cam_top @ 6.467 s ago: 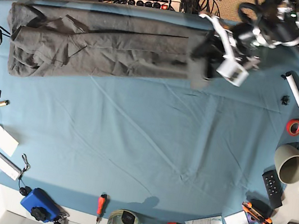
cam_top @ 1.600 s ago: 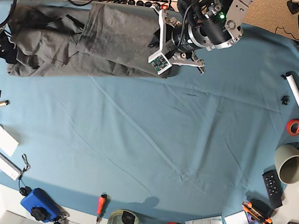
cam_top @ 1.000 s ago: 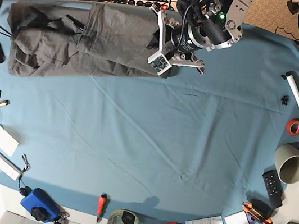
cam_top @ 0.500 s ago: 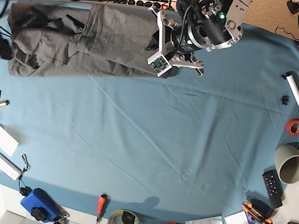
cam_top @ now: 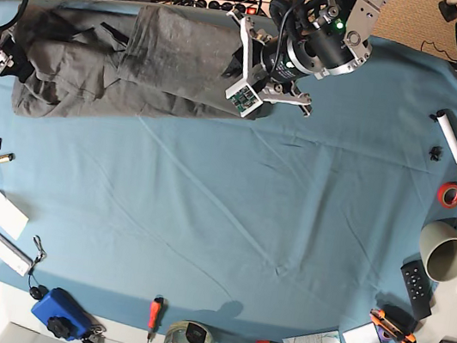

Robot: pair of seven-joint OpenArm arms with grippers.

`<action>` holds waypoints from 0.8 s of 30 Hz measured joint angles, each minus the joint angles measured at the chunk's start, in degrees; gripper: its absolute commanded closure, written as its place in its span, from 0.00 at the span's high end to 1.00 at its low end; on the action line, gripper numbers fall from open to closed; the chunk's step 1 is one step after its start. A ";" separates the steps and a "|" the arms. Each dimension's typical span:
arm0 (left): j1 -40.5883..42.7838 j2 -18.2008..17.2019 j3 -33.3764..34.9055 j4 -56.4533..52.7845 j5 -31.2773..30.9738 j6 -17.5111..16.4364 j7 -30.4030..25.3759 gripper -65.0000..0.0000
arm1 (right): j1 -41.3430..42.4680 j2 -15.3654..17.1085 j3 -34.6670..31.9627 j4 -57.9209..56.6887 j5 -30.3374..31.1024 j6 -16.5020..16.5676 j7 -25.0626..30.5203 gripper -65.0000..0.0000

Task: Fold the T-shirt properly
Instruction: 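Hold the folded strip with the left gripper while the right gripper grasps its end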

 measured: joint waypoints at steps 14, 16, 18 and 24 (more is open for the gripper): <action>-0.02 0.04 0.00 0.00 0.00 0.00 -0.02 0.19 | -1.09 5.22 15.56 3.30 1.22 -0.96 -4.63 0.45; 0.00 0.00 0.00 0.00 0.00 0.00 -0.02 0.19 | -1.14 4.59 15.61 3.30 -0.98 -0.94 -4.76 0.45; 0.00 0.02 0.00 0.00 0.02 0.00 -0.02 0.19 | -1.31 3.63 14.29 3.23 -4.15 -0.96 -5.14 0.45; 0.02 0.13 0.00 0.00 0.00 0.00 -0.02 0.19 | -1.03 0.76 8.57 3.52 -11.65 -0.33 0.00 0.45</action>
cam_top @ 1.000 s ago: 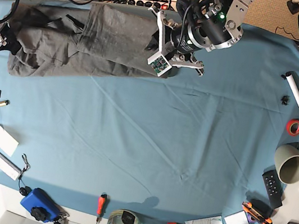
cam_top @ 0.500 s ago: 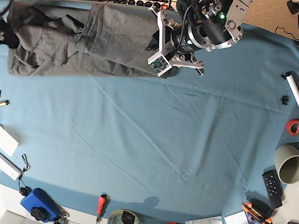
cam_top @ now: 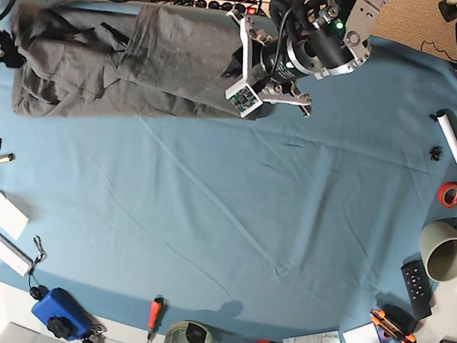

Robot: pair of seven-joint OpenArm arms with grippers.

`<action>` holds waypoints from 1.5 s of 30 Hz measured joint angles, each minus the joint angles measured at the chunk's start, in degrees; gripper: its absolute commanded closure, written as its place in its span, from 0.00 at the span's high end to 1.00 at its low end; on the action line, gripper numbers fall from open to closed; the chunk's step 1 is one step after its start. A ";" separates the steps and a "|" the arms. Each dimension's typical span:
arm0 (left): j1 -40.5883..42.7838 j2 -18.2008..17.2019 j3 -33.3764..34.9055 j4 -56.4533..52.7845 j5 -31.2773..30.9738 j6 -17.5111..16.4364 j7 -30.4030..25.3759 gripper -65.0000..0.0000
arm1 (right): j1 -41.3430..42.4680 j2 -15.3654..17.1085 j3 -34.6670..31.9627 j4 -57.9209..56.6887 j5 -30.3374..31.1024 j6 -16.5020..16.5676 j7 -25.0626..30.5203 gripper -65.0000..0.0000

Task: Fold the T-shirt properly
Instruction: 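Hold the folded strip with the left gripper while the right gripper grasps its end, then open the left gripper and lift it away from the folded strip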

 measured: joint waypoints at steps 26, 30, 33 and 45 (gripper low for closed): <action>-0.07 0.00 0.00 -0.02 0.02 0.00 -0.90 0.19 | -0.76 -3.37 -4.85 -0.20 14.62 -0.46 -3.37 0.00; -0.07 0.00 0.00 0.00 0.00 0.00 -0.90 0.19 | -0.92 -3.41 -4.87 -0.26 16.65 -0.61 -3.89 0.00; -0.07 0.00 0.00 0.00 0.02 0.00 -0.90 0.19 | -0.72 -3.28 -4.87 -0.26 16.61 -0.63 -4.22 0.00; -0.15 0.00 0.00 0.00 0.15 4.22 -0.42 0.19 | 12.48 -1.64 -5.11 -0.63 0.33 -0.63 -2.40 0.00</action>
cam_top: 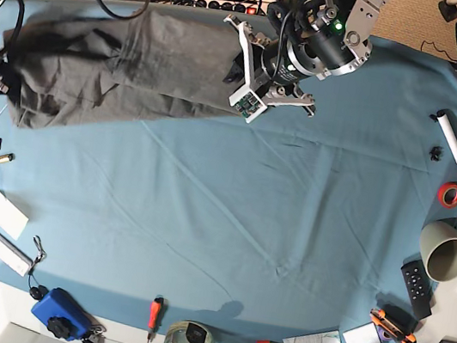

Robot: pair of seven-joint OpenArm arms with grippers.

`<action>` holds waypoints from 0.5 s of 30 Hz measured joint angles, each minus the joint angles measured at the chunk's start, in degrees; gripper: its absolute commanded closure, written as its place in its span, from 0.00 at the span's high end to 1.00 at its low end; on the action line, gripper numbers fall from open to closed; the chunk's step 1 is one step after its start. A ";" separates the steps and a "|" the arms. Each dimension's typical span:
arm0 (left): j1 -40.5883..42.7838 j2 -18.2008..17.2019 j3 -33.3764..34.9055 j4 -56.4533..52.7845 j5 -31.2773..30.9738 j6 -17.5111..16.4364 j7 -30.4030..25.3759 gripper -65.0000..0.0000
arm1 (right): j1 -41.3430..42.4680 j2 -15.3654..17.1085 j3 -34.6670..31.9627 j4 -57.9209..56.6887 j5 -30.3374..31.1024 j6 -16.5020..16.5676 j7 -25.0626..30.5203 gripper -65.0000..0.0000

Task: Fold the T-shirt properly
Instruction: 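Open the left gripper and lift it away from the folded strip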

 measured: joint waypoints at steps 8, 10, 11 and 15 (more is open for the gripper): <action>0.00 0.02 0.00 0.00 2.27 0.00 0.68 0.19 | 4.76 0.22 -0.02 -0.04 -12.48 -0.02 9.20 0.00; 0.00 0.00 0.00 0.00 3.10 0.00 1.57 0.19 | 5.70 0.57 -0.02 -0.07 -13.05 -0.02 9.09 0.00; 0.00 0.00 0.00 0.00 3.37 0.02 2.34 0.18 | 6.03 0.72 -0.02 -0.07 -12.87 -0.02 8.48 0.00; 0.13 0.00 0.00 0.74 4.57 4.28 3.98 0.18 | 6.12 0.87 0.00 -0.04 -1.77 -0.28 -2.49 0.00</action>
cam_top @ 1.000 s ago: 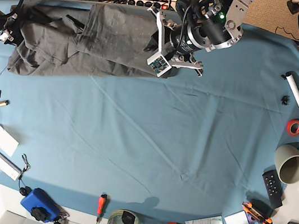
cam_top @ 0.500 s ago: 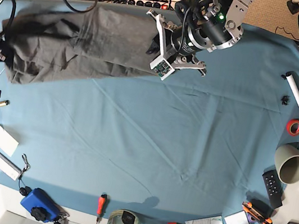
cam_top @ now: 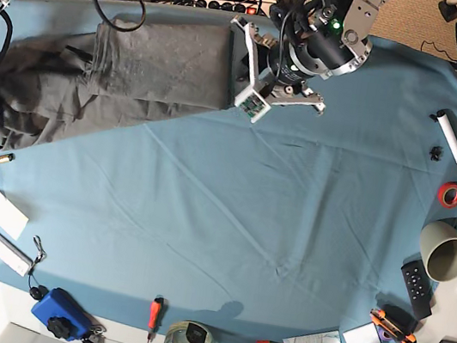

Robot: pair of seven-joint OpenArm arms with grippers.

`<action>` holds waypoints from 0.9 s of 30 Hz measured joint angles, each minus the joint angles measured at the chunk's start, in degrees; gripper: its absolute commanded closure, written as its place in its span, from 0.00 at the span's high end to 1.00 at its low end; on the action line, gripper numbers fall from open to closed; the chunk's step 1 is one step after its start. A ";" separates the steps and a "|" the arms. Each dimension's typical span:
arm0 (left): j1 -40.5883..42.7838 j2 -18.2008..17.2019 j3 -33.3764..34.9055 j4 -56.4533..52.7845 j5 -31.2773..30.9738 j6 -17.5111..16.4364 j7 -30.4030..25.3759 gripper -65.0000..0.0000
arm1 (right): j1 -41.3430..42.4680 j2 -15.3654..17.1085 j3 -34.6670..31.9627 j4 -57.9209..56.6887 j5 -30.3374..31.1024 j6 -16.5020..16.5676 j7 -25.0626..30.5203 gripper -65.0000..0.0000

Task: Fold the T-shirt properly
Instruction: 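Open the left gripper and lift it away from the folded strip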

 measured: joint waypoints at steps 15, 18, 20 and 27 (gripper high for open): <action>6.27 0.00 -0.02 10.23 12.74 6.36 -1.05 0.18 | -6.27 0.00 -0.13 0.04 24.06 0.26 -0.48 0.00; 6.88 0.00 0.00 10.23 12.81 6.32 -1.33 0.18 | -7.50 0.00 -0.13 0.04 24.04 0.26 -0.44 0.00; 6.86 0.02 0.00 10.23 12.81 6.32 -1.36 0.18 | -7.80 -0.02 -0.13 0.04 24.02 0.26 -0.44 0.00; 7.34 0.00 -0.02 10.23 12.81 6.32 -0.98 0.18 | -7.80 0.00 -0.13 0.04 24.06 0.26 -0.44 0.00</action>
